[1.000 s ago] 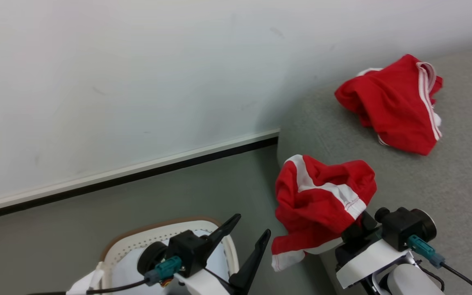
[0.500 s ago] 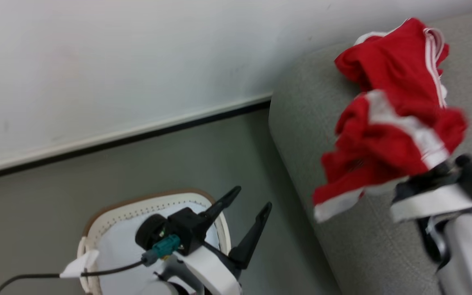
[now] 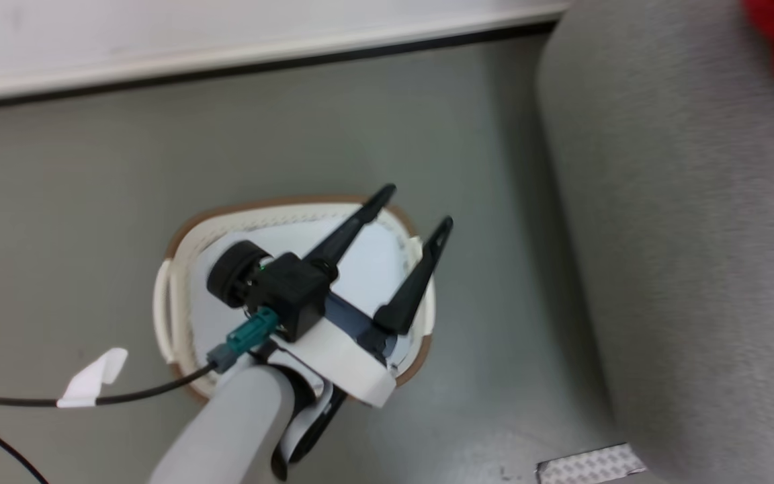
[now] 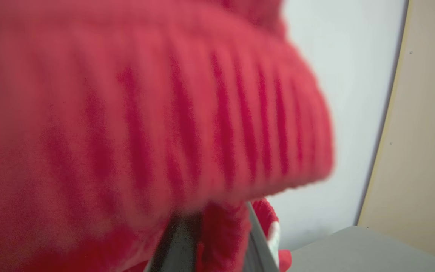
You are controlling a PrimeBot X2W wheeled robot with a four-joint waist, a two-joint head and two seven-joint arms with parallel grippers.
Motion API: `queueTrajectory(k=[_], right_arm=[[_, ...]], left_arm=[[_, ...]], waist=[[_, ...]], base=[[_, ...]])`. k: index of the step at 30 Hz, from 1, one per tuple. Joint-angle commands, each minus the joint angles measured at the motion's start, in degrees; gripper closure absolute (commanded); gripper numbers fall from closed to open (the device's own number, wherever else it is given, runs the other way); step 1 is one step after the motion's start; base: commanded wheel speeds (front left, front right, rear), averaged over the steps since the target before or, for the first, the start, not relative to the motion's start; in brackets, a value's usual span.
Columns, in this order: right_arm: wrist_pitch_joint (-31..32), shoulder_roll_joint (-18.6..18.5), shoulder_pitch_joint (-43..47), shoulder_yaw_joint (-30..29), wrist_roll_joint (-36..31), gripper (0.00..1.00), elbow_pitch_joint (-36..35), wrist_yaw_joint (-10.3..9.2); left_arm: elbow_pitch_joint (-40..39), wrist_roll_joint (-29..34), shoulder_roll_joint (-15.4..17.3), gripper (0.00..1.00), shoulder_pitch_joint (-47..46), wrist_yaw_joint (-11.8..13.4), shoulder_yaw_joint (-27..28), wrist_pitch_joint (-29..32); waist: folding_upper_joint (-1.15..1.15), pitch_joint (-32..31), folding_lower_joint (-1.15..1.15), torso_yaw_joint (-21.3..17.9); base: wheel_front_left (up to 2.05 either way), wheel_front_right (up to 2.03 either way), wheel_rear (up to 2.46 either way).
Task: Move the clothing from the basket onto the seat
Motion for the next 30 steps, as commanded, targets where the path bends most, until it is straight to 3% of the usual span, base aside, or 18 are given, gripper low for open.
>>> queueTrajectory(k=[1, 6, 11, 12, 14, 15, 17, 18, 21, 30], right_arm=[[0.8, -1.0, -2.2, -3.4, -3.6, 1.0, 1.2, -0.15], [1.6, -2.5, -5.1, -14.3, -15.4, 1.0, 7.0, -0.15], [-0.8, 1.0, -3.4, -25.7, -24.5, 1.0, 12.4, -0.15], [-1.7, 1.4, -3.1, -27.4, -26.0, 0.96, 13.2, -0.15], [-3.3, 2.2, -3.0, -30.3, -28.2, 0.62, 14.5, -0.15], [-3.9, 2.7, -2.9, -31.0, -29.0, 0.53, 15.3, -0.15], [-4.9, 3.2, -2.9, -32.2, -29.5, 0.06, 16.9, -0.15], [-5.1, 3.2, -2.5, -32.3, -29.8, 0.0, 17.7, -0.15], [-5.4, 3.7, -0.4, -31.9, -29.1, 0.0, 19.1, -0.15], [-5.5, 9.0, 13.1, -24.4, -23.4, 0.0, 12.9, -0.15]], left_arm=[[0.5, 0.5, -0.2, 0.0, -1.5, 0.3, 0.3, -1.2], [2.3, 1.5, -0.9, 0.0, -3.7, 0.3, 0.1, -3.9], [4.2, 1.6, -1.3, 0.0, -4.8, 0.5, 0.5, -6.8], [4.6, 1.6, -1.2, 0.0, -4.8, 0.5, 0.5, -7.2], [5.5, 1.5, -1.0, 0.0, -4.6, 0.5, 0.6, -7.9], [5.9, 1.6, -0.9, 0.0, -4.4, 0.7, 0.7, -8.2], [6.8, 1.7, -0.6, 0.0, -4.0, 0.9, 0.9, -8.6], [7.1, 1.6, -0.5, 0.0, -3.8, 1.0, 1.0, -8.8], [8.0, 1.1, -0.2, 0.0, -2.8, 1.4, 1.3, -9.2], [10.0, -0.9, 1.2, 0.0, 2.5, 2.9, 2.6, -10.0]], waist=[[0.0, 5.3, -0.02, 5.3], [0.0, 8.3, -0.02, 8.7], [0.0, 9.4, -0.02, 10.5], [0.0, 9.3, -0.02, 10.6], [0.0, 8.7, -0.02, 10.6], [0.0, 8.3, -0.02, 10.5], [0.0, 7.2, -0.02, 10.0], [0.0, 6.5, -0.02, 9.6], [0.0, 4.1, -0.02, 8.2], [0.0, -4.5, -0.02, 4.5]], base=[[0.0, 0.0, 0.0], [0.0, 0.0, 0.0], [0.0, 0.0, 0.0], [0.0, 0.0, 0.0], [0.0, 0.0, 0.0], [0.0, 0.0, 0.0], [0.0, 0.0, 0.0], [0.0, 0.0, 0.0], [0.0, 0.0, 0.0], [0.0, 0.0, 0.0]])
